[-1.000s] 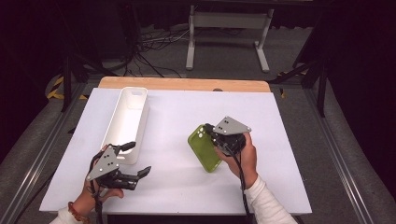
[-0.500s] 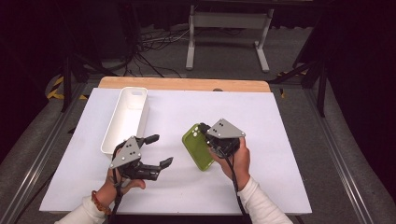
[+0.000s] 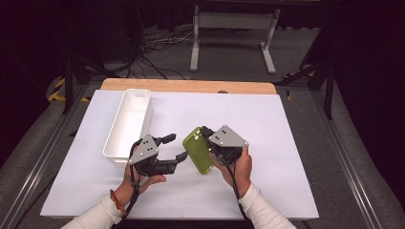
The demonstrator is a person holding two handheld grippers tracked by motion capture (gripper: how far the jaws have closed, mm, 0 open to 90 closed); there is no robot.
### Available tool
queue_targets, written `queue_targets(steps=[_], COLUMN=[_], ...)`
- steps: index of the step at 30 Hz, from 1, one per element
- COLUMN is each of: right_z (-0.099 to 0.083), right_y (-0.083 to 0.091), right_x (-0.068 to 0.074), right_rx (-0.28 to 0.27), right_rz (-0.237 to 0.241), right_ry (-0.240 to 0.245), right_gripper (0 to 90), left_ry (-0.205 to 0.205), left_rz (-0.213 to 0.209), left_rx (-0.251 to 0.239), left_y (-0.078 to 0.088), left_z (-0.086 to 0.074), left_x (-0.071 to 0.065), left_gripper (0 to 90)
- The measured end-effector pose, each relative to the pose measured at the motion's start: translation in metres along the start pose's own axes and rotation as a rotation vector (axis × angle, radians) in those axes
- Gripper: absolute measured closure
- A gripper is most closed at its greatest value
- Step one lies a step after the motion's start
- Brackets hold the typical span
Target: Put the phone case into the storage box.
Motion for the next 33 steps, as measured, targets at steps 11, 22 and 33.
queue_targets(steps=[11,22,33], right_z=[0.002,0.004,0.007], right_y=[-0.002,0.002,0.008], right_x=[0.011,0.014,0.019], right_rx=[-0.032,-0.072,-0.101], right_rz=[-0.017,-0.030,-0.018], right_ry=[0.035,0.034,0.036], right_gripper=[88.8,88.1,86.9], left_ry=[0.033,0.051,0.070], left_rz=[-0.009,-0.017,-0.001], left_rx=[0.017,-0.002,-0.029], left_y=[-0.007,-0.003,0.003], left_z=[-0.001,0.002,0.006], left_x=[-0.005,0.000,0.009], left_gripper=[45.0,67.0,73.8])
Point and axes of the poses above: each handheld gripper's, and its own axes: y roughly backward along the jaws, z roughly out of its top, x roughly to its left, the point moved 10 cm from there along -y, roughly forward along the jaws, and after that the axes turned 8 degrees about z, right-handed, at the moved point
